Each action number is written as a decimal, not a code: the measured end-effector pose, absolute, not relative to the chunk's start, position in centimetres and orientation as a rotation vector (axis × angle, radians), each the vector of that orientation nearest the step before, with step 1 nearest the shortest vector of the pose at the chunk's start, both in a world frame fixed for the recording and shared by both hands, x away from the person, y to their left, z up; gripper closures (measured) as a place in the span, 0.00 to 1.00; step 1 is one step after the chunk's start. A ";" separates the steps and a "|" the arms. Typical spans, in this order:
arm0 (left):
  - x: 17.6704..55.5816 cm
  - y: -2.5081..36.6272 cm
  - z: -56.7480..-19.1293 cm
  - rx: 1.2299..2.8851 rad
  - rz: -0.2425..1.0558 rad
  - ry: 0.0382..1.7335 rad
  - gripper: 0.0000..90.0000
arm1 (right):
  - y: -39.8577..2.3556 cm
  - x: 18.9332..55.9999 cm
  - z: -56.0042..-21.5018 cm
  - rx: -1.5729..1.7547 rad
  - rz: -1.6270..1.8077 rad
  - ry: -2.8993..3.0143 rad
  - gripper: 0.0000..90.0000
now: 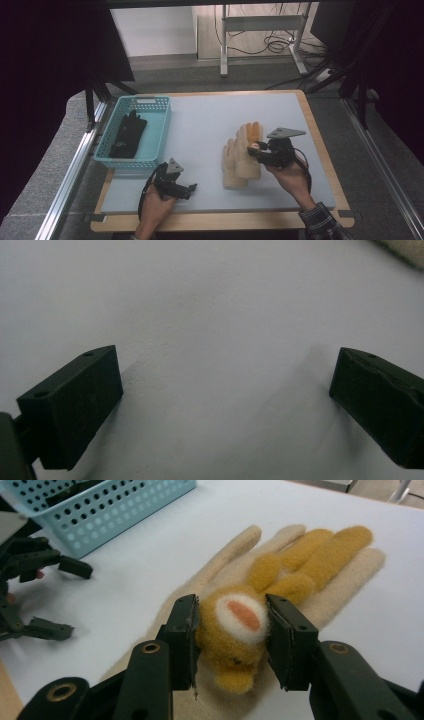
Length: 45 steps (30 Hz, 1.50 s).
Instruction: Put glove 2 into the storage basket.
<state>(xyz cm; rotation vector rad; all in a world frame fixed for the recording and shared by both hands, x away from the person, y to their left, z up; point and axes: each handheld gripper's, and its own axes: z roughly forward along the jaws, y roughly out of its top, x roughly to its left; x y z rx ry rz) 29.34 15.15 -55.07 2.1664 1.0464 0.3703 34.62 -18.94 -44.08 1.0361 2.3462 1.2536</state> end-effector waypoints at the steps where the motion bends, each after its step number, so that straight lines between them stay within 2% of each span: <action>1: 29.3 15.1 -55.1 2.167 0.371 1.046 0.01 | -18.5 34.5 -44.2 1.031 1.250 2.352 0.64; 8: 29.3 15.1 -55.1 2.166 0.371 1.046 0.01 | -15.6 34.7 -46.5 1.080 1.200 2.373 0.64; 19: 29.3 15.2 -55.1 2.169 0.371 1.044 0.01 | -15.0 35.2 -49.2 1.123 1.109 2.383 0.62; 27: 29.3 15.2 -55.1 2.169 0.371 1.044 0.01 | -15.4 35.3 -49.6 1.103 1.114 2.416 0.50; 30: 29.3 15.2 -55.1 2.169 0.371 1.044 0.01 | -16.0 35.2 -48.6 1.079 1.151 2.417 0.44; 34: 29.3 15.2 -55.1 2.168 0.371 1.044 0.01 | -17.2 35.2 -47.6 1.059 1.168 2.399 0.41; 41: 29.3 15.2 -55.1 2.169 0.371 1.044 0.01 | -19.4 35.3 -47.4 1.075 1.167 2.388 0.42; 42: 29.3 15.1 -55.1 2.167 0.369 1.046 0.01 | -20.0 35.2 -47.7 1.076 1.151 2.390 0.49; 43: 29.3 15.1 -55.1 2.167 0.369 1.046 0.01 | -20.0 35.2 -47.7 1.076 1.151 2.390 0.49; 44: 29.3 15.2 -55.1 2.168 0.370 1.046 0.01 | -20.5 35.0 -48.2 1.063 1.131 2.393 0.59; 45: 29.3 15.2 -55.1 2.168 0.370 1.046 0.01 | -20.5 35.0 -48.2 1.063 1.131 2.393 0.59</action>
